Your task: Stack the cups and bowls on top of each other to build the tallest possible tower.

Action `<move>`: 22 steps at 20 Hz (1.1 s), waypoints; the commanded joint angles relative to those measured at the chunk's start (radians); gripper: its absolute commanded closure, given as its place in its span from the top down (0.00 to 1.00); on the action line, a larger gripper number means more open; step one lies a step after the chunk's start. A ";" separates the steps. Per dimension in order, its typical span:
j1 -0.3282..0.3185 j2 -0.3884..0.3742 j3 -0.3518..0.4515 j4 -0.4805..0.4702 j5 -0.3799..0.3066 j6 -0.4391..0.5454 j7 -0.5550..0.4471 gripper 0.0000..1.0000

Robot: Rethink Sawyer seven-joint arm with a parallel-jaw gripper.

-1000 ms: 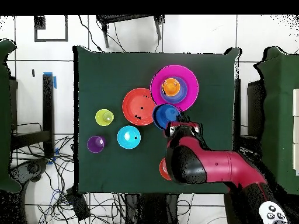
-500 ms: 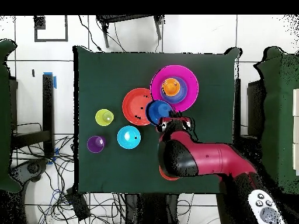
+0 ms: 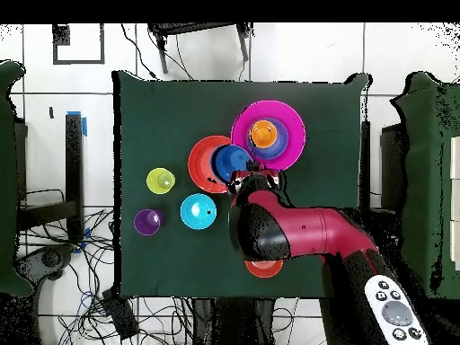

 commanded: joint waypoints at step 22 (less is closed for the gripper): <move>-0.105 0.051 0.127 -0.160 0.094 0.312 -0.070 0.00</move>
